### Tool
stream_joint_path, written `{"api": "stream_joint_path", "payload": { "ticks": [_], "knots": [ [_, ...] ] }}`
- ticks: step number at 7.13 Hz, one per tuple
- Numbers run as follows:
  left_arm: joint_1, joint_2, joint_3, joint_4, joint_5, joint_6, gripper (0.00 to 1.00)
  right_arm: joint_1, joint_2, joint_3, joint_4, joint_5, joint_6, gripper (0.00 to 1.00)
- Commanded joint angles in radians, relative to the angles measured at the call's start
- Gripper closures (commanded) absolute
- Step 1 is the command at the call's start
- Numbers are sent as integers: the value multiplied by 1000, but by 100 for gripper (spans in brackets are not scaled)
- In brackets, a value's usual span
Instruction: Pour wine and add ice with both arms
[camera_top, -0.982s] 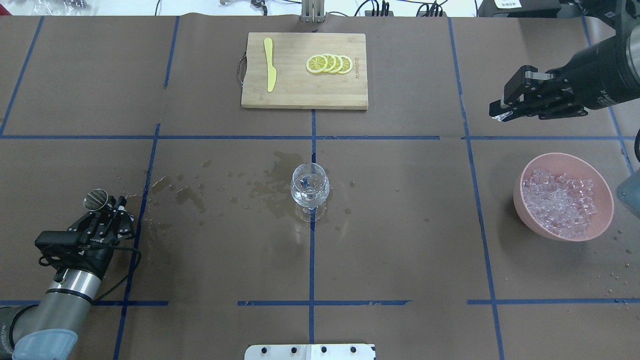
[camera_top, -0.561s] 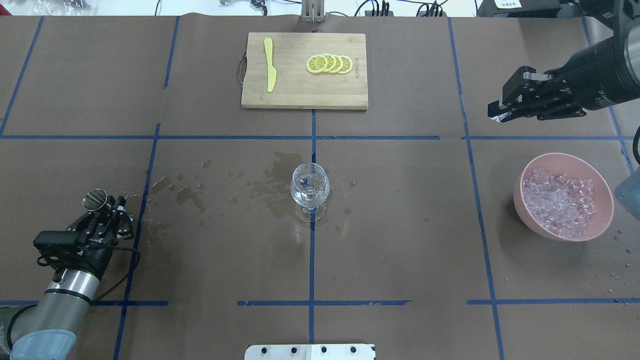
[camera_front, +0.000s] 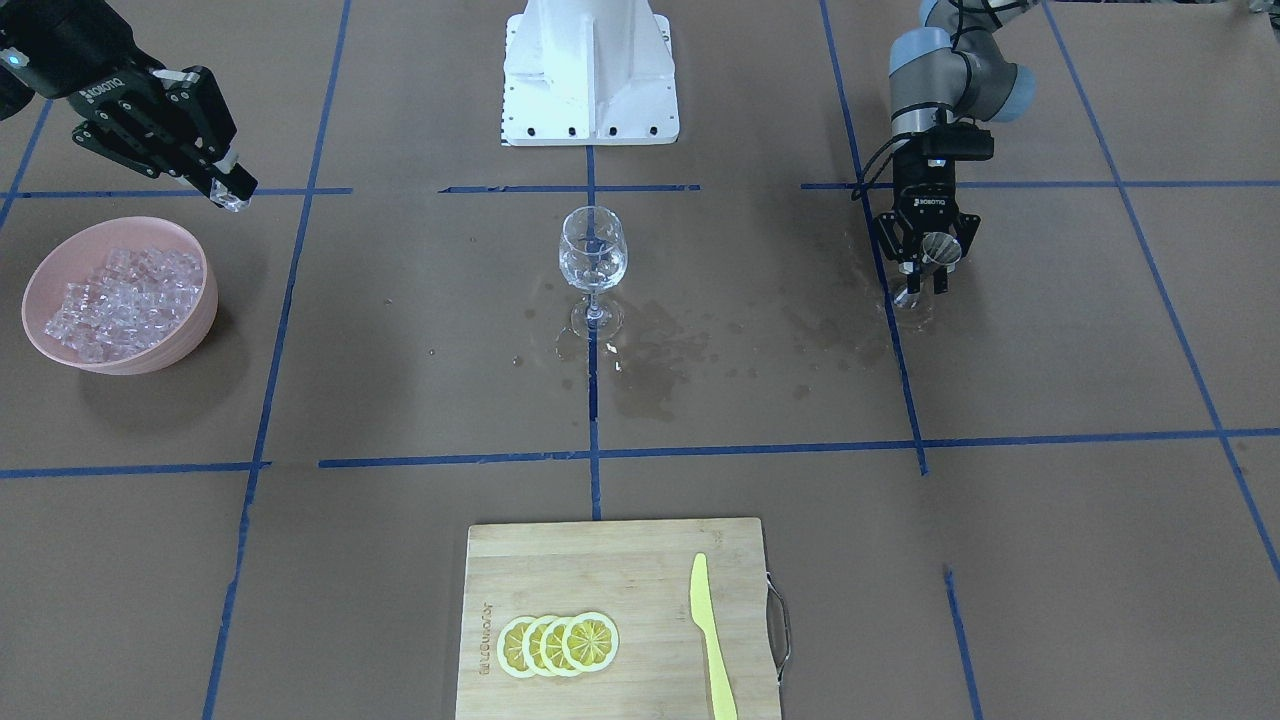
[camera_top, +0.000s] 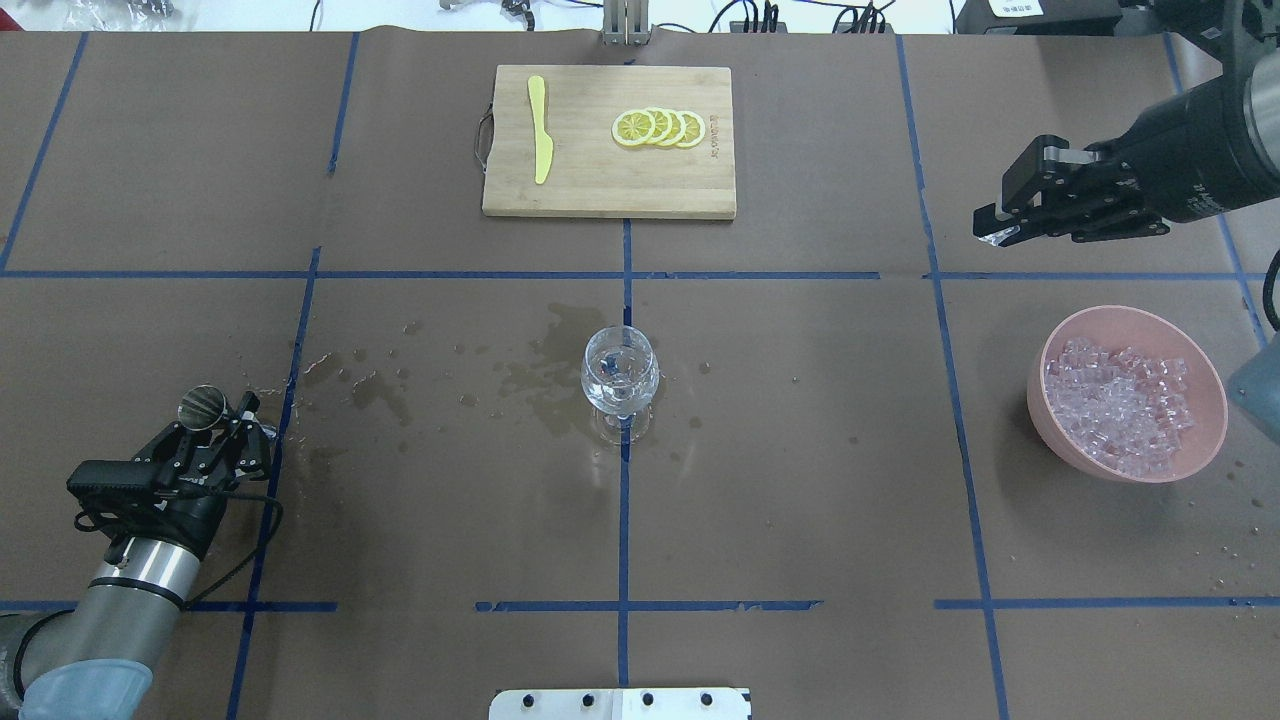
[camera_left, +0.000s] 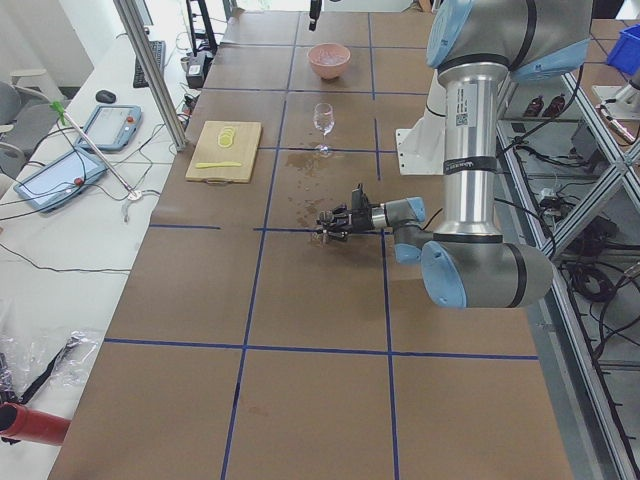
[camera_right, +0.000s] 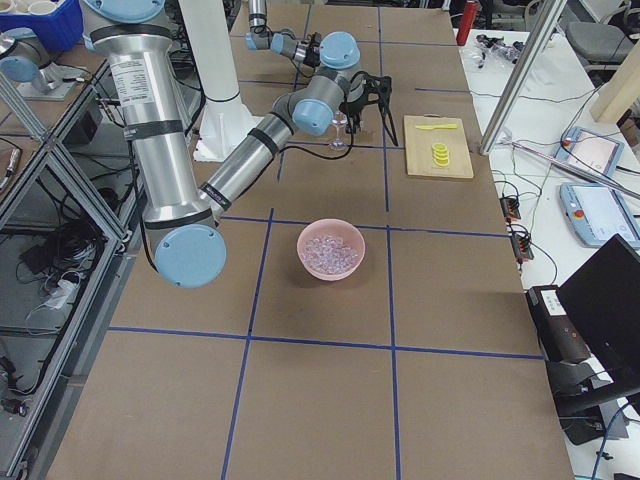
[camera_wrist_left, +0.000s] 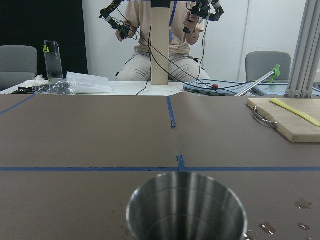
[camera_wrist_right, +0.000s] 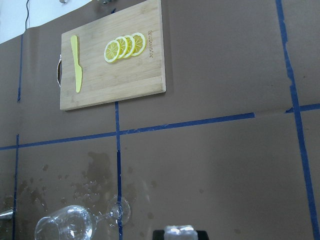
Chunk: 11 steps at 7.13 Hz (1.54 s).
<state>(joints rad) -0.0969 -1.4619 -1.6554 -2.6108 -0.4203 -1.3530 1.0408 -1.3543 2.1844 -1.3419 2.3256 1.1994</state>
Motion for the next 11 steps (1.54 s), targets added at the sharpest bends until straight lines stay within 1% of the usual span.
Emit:
{"api": "stream_joint_path", "payload": {
  "ticks": [1, 2, 3, 4, 7, 8, 9, 10, 11],
  "knots": [
    [-1, 3, -13, 0, -2, 30, 13, -22, 6, 2, 1, -24, 0, 100],
    [-1, 17, -27, -3, -5, 49, 0, -27, 6, 2, 1, -25, 0, 100],
    [-1, 62, -68, -3, -33, 52, 0, -33, 6, 6, 1, -26, 0, 100],
    [-1, 105, -119, -3, -91, 54, 0, -33, 7, 8, 0, -26, 0, 100],
    [0, 112, -136, -2, -193, 52, 0, -34, 7, 8, 1, -26, 0, 100],
    [0, 112, -159, 9, -256, 52, 0, -36, 7, 8, 1, -26, 0, 100],
    [-1, 136, -229, 59, -305, 52, 0, -45, 7, 9, 1, -43, 0, 100],
    [-1, 156, -294, 136, -346, 52, 0, -57, 7, 9, 1, -60, 0, 100],
    [-1, 175, -332, 202, -389, 51, 0, -71, 7, 9, 1, -74, 0, 100]
  ]
}}
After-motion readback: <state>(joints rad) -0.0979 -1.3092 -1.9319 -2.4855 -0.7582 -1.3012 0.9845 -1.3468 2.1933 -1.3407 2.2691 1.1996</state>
